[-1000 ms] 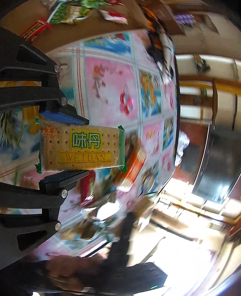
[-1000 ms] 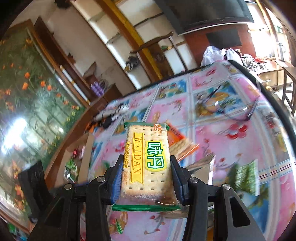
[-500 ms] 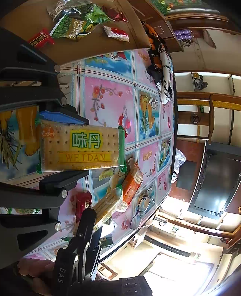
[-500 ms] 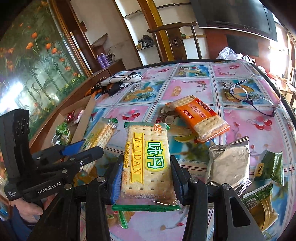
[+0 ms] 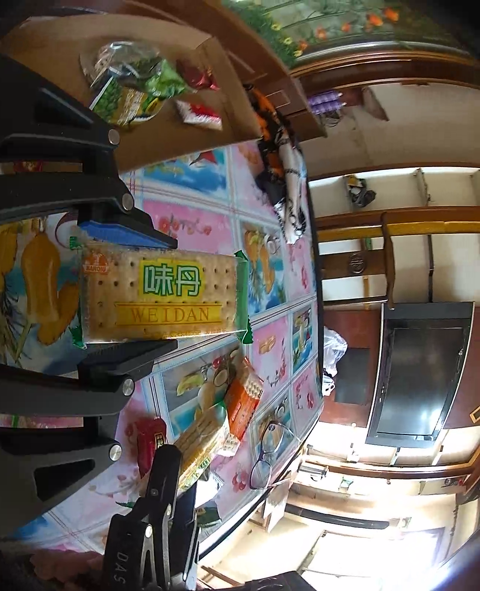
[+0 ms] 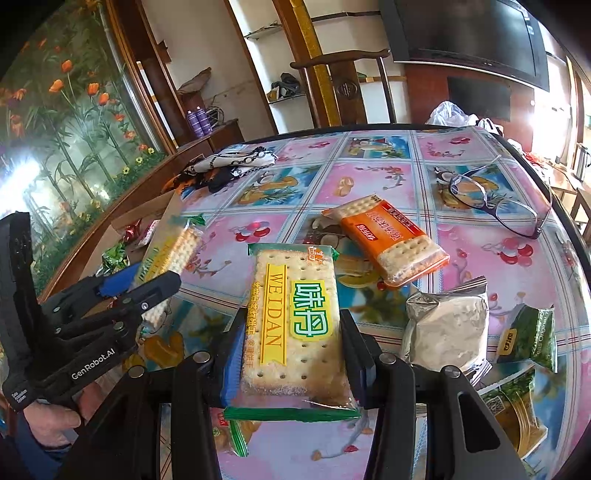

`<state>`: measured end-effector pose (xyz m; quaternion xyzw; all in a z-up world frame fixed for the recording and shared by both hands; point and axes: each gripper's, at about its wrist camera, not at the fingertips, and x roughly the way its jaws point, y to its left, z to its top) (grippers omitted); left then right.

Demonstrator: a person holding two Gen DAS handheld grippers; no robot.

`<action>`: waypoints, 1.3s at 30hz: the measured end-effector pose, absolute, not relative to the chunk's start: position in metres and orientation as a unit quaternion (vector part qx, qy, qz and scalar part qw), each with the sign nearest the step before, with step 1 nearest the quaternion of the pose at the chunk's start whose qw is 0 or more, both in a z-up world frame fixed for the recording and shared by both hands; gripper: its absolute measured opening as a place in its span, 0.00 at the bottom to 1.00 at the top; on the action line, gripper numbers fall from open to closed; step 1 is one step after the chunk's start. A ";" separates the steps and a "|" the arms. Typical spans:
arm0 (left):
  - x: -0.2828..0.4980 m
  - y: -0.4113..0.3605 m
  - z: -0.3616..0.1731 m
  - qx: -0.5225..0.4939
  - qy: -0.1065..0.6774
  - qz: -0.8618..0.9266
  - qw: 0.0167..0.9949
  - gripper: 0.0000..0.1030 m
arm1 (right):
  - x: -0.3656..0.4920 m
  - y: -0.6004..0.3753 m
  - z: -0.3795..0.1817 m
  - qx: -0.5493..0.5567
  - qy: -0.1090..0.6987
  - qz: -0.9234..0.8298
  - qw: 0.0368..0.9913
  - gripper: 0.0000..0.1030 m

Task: Organize snacks
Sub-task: 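Hold both cracker packs and move the left gripper toward the box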

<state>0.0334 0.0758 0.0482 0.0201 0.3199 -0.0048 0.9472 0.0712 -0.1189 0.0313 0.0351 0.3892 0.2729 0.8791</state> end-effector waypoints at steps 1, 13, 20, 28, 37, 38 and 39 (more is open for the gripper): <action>0.032 0.075 0.049 0.025 0.317 -0.003 0.948 0.44 | 0.071 -0.119 0.031 0.035 0.389 0.273 0.879 0.48; 0.029 0.070 0.051 0.048 0.303 0.014 0.952 0.44 | 0.069 -0.117 0.033 0.029 0.383 0.269 0.883 0.48; 0.028 0.070 0.053 0.054 0.300 0.019 0.952 0.44 | 0.069 -0.118 0.033 0.027 0.382 0.268 0.884 0.48; 0.026 0.071 0.054 0.060 0.296 0.024 0.953 0.44 | 0.070 -0.118 0.033 0.026 0.380 0.268 0.885 0.48; 0.026 0.070 0.054 0.059 0.295 0.025 0.953 0.44 | 0.070 -0.118 0.033 0.024 0.380 0.268 0.885 0.48; 0.026 0.070 0.054 0.058 0.295 0.024 0.953 0.44 | 0.070 -0.118 0.034 0.025 0.380 0.269 0.885 0.48; 0.026 0.070 0.054 0.057 0.295 0.023 0.953 0.44 | 0.070 -0.118 0.034 0.025 0.380 0.268 0.885 0.48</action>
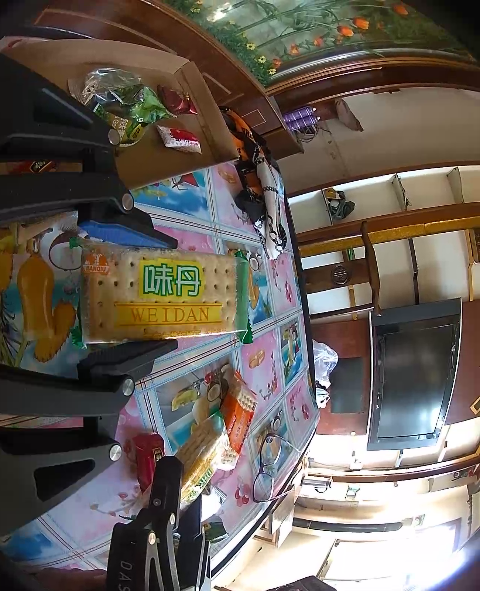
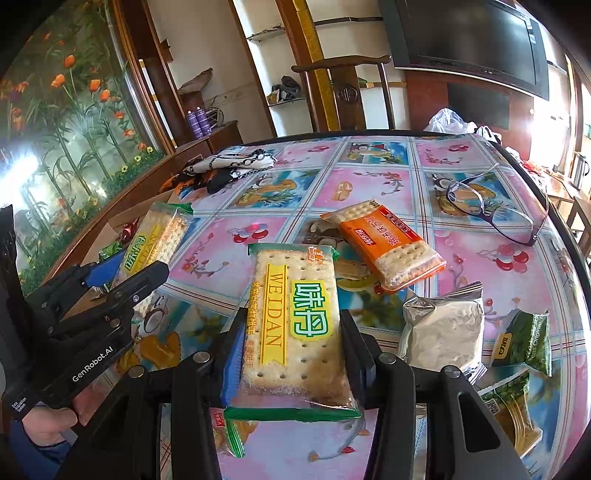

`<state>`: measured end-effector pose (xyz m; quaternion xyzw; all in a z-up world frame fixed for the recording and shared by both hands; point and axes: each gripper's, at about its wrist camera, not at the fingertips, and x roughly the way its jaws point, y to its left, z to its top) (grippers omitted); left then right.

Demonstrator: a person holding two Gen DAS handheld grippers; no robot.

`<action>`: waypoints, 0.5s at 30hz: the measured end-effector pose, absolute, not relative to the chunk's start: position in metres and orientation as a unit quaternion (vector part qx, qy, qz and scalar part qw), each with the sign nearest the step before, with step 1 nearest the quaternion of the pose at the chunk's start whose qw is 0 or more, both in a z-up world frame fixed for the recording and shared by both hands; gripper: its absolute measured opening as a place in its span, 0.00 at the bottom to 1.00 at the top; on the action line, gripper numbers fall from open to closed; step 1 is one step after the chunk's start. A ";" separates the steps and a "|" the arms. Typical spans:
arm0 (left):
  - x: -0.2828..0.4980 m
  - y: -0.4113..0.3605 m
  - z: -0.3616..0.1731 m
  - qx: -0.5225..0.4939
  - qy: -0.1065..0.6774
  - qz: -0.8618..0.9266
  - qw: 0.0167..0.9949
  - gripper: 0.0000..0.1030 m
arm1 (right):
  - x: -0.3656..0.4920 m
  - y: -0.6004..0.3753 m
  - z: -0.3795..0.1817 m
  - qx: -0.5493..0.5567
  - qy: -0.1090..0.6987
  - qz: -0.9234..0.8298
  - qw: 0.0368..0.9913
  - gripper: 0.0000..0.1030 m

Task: Organize snacks
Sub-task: 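Hold both cracker packs and move the left gripper toward the box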

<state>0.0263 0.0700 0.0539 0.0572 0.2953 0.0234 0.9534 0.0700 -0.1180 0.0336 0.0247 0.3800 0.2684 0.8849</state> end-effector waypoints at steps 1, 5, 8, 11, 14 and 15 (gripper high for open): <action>0.026 0.072 0.055 0.053 0.295 0.023 0.954 0.44 | 0.070 -0.118 0.034 0.025 0.380 0.268 0.885 0.48; 0.026 0.079 0.058 0.039 0.294 0.025 0.955 0.44 | 0.071 -0.119 0.033 0.027 0.378 0.268 0.886 0.48; 0.026 0.086 0.061 0.027 0.291 0.027 0.956 0.44 | 0.071 -0.119 0.034 0.028 0.377 0.268 0.886 0.48; 0.026 0.093 0.064 0.016 0.289 0.031 0.957 0.44 | 0.070 -0.119 0.035 0.027 0.375 0.269 0.887 0.48; 0.026 0.103 0.067 0.001 0.286 0.035 0.958 0.44 | 0.069 -0.119 0.036 0.028 0.373 0.270 0.887 0.48; 0.026 0.106 0.069 -0.004 0.284 0.038 0.958 0.44 | 0.069 -0.119 0.036 0.028 0.373 0.270 0.887 0.48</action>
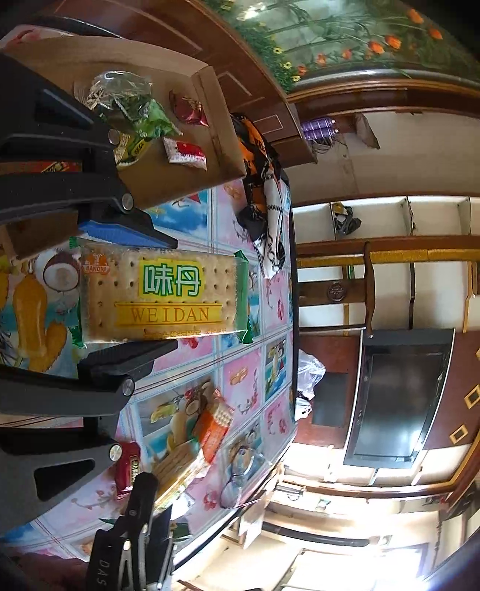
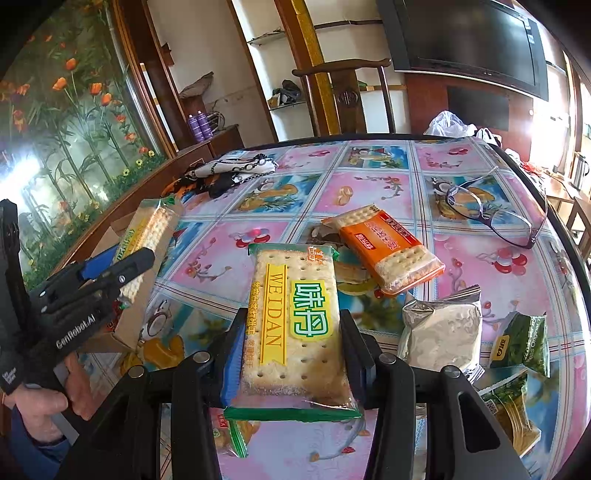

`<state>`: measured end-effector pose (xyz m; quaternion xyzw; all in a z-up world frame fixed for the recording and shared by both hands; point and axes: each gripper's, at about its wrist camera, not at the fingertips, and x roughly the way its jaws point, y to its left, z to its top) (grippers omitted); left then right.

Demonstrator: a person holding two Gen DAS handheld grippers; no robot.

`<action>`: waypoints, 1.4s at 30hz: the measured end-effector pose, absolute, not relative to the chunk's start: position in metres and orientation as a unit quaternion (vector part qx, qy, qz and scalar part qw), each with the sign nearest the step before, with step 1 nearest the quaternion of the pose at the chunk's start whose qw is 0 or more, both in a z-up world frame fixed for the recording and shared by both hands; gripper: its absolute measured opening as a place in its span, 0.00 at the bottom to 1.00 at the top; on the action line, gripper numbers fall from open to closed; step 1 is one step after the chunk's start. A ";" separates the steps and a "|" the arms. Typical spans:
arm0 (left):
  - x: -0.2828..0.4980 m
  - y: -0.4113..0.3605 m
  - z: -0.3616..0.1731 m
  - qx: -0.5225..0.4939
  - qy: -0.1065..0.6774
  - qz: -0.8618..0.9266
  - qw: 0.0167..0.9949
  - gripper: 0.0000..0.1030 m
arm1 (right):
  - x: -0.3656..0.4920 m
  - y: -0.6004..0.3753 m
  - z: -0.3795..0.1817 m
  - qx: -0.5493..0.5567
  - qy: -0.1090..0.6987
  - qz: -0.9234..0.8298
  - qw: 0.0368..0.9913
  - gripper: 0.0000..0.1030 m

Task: Organize snacks
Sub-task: 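Hold both cracker packs and move the left gripper toward the box, then lower the left gripper's cracker pack into the box and open it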

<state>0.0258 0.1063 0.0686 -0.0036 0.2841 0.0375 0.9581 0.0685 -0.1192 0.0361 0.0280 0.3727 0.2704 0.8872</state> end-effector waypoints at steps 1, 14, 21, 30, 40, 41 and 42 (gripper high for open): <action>0.025 0.111 0.071 -0.009 0.281 0.041 0.959 0.44 | 0.068 -0.120 0.036 0.028 0.372 0.271 0.887 0.48; 0.022 0.210 0.082 -0.086 0.278 0.131 0.948 0.44 | 0.067 -0.115 0.034 0.024 0.375 0.269 0.887 0.48; 0.023 0.289 0.070 -0.137 0.307 0.197 0.921 0.44 | 0.066 -0.111 0.035 0.023 0.372 0.268 0.888 0.48; 0.034 0.305 0.058 -0.157 0.349 0.202 0.902 0.44 | 0.062 -0.059 0.064 0.048 0.375 0.320 0.869 0.49; 0.031 0.312 0.052 -0.179 0.362 0.205 0.892 0.44 | 0.099 0.089 0.077 0.052 0.412 0.373 0.830 0.49; 0.031 0.313 0.053 -0.180 0.361 0.207 0.891 0.44 | 0.103 0.097 0.075 0.055 0.416 0.375 0.826 0.49; 0.031 0.313 0.053 -0.181 0.362 0.208 0.891 0.44 | 0.109 0.109 0.073 0.060 0.423 0.379 0.821 0.49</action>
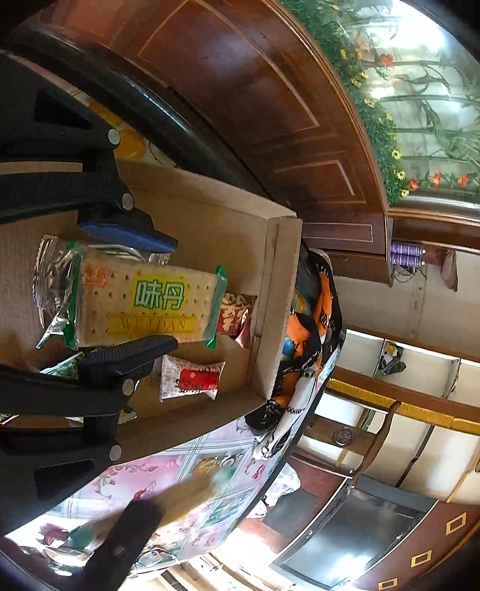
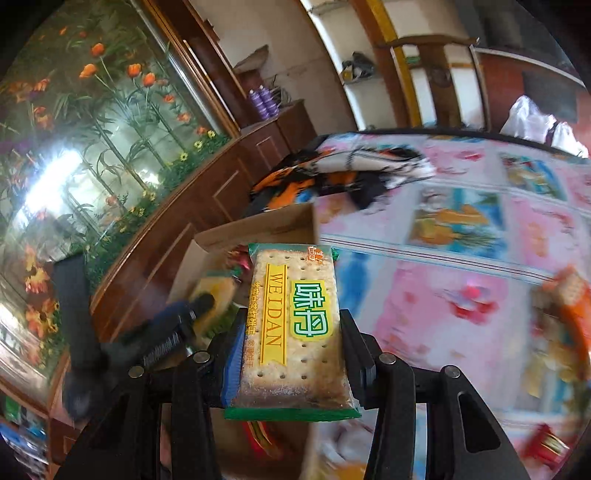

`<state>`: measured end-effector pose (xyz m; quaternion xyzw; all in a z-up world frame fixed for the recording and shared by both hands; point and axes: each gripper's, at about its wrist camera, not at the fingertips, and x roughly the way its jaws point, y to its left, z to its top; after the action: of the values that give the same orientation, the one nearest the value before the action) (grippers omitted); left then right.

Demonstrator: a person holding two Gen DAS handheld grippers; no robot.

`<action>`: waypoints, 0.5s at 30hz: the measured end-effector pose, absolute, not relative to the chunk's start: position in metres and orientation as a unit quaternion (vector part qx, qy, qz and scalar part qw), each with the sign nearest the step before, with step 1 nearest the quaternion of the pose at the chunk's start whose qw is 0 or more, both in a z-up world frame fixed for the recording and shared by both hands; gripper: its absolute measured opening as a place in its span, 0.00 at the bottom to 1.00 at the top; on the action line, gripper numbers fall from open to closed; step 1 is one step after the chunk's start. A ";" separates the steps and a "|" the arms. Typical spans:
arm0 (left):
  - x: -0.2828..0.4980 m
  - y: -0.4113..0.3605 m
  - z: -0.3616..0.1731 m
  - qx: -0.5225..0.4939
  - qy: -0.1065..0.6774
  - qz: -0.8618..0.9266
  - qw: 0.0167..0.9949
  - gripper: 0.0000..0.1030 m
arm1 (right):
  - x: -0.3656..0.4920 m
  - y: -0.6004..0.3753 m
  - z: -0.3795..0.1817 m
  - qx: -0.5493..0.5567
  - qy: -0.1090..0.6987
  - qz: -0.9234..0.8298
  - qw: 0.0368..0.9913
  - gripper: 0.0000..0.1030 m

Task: Organize snacks
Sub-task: 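Lower the left gripper's cracker pack into the box and open it, then lower the right gripper's cracker pack into the box and open it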

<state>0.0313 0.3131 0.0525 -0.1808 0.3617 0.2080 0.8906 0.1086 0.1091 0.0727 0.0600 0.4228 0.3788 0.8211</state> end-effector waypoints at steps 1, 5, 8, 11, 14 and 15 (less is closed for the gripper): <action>0.031 0.314 0.052 -0.183 0.362 0.208 0.890 0.44 | 0.114 0.119 0.070 0.068 0.429 0.382 0.816 0.49; 0.032 0.312 0.052 -0.178 0.363 0.210 0.890 0.44 | 0.131 0.147 0.059 0.101 0.454 0.393 0.793 0.49; 0.032 0.312 0.052 -0.178 0.363 0.210 0.890 0.44 | 0.138 0.166 0.055 0.101 0.458 0.388 0.793 0.49; 0.032 0.312 0.052 -0.178 0.362 0.211 0.890 0.44 | 0.140 0.176 0.050 0.086 0.462 0.376 0.799 0.49; 0.031 0.312 0.052 -0.178 0.362 0.212 0.890 0.44 | 0.142 0.182 0.042 0.074 0.469 0.363 0.802 0.49; 0.031 0.312 0.052 -0.178 0.362 0.211 0.890 0.44 | 0.143 0.183 0.040 0.071 0.471 0.360 0.803 0.49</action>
<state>0.0313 0.3116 0.0521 -0.1781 0.3624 0.2114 0.8901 0.1434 0.1829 0.0401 0.0705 0.4705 0.3597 0.8027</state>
